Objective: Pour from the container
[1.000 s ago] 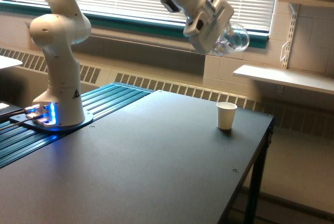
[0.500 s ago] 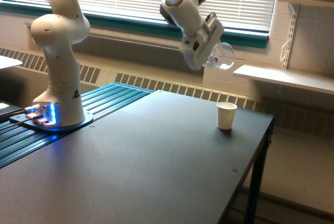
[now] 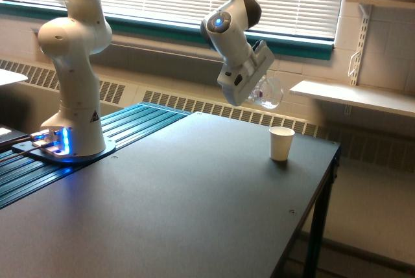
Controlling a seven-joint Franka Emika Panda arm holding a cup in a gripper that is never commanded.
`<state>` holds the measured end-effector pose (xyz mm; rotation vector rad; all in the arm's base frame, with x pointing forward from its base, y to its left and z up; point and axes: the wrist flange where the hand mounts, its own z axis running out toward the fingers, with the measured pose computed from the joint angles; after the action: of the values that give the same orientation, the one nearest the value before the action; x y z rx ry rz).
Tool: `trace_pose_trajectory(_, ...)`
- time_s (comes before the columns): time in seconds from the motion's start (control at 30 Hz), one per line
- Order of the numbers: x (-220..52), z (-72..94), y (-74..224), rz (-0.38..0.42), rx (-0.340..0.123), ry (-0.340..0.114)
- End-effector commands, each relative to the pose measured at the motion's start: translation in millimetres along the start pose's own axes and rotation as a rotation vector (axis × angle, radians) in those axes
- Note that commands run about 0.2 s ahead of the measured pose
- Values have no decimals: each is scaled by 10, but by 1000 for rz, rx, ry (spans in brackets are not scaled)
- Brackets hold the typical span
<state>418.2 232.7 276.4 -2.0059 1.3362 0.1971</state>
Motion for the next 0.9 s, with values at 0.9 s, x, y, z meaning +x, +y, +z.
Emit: trace_pose_trajectory(0.9, 167, 542, -85, 51, -78, 16)
